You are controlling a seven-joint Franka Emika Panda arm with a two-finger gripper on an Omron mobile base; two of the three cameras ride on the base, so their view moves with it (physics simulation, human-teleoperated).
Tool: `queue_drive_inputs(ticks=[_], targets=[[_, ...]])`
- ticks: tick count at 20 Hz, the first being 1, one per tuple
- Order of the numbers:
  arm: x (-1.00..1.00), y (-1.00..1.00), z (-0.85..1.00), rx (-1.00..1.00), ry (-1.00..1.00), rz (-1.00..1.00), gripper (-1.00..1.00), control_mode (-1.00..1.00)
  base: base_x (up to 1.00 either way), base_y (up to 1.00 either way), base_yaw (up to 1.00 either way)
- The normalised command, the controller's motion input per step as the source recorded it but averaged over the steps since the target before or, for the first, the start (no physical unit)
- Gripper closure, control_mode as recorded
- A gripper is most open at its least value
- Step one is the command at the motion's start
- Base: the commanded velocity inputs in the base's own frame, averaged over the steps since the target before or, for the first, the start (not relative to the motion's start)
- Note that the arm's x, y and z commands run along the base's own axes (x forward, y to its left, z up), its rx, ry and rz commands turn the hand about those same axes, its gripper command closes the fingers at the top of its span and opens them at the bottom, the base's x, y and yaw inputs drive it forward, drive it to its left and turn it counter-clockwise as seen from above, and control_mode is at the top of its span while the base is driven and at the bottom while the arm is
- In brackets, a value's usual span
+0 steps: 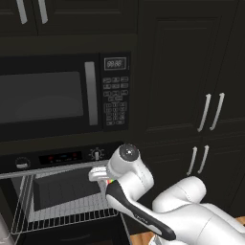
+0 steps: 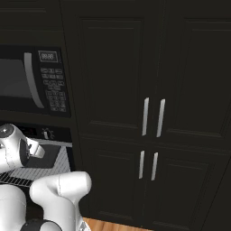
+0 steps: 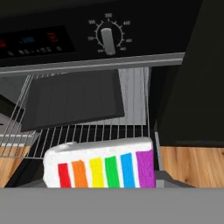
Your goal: Take the baked cake out of the oven and place it on the plate for cooling. Then close the oven door.
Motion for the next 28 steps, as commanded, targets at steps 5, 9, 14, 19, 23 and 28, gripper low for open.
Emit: queue_drive_inputs(ticks=[5,9,14,19,23,28], targets=[[0.00,0.00,0.00,0.00,0.00,0.00,1.00,-1.00,0.00,0.00,0.00],[0.00,0.00,0.00,0.00,0.00,0.00,1.00,-1.00,0.00,0.00,0.00],[0.00,0.00,0.00,0.00,0.00,0.00,1.00,-1.00,0.00,0.00,0.00],[0.00,0.00,0.00,0.00,0.00,0.00,1.00,1.00,0.00,0.00,0.00],[0.00,0.00,0.00,0.00,0.00,0.00,1.00,1.00,0.00,0.00,0.00],[0.00,0.00,0.00,0.00,0.00,0.00,1.00,1.00,0.00,0.00,0.00]])
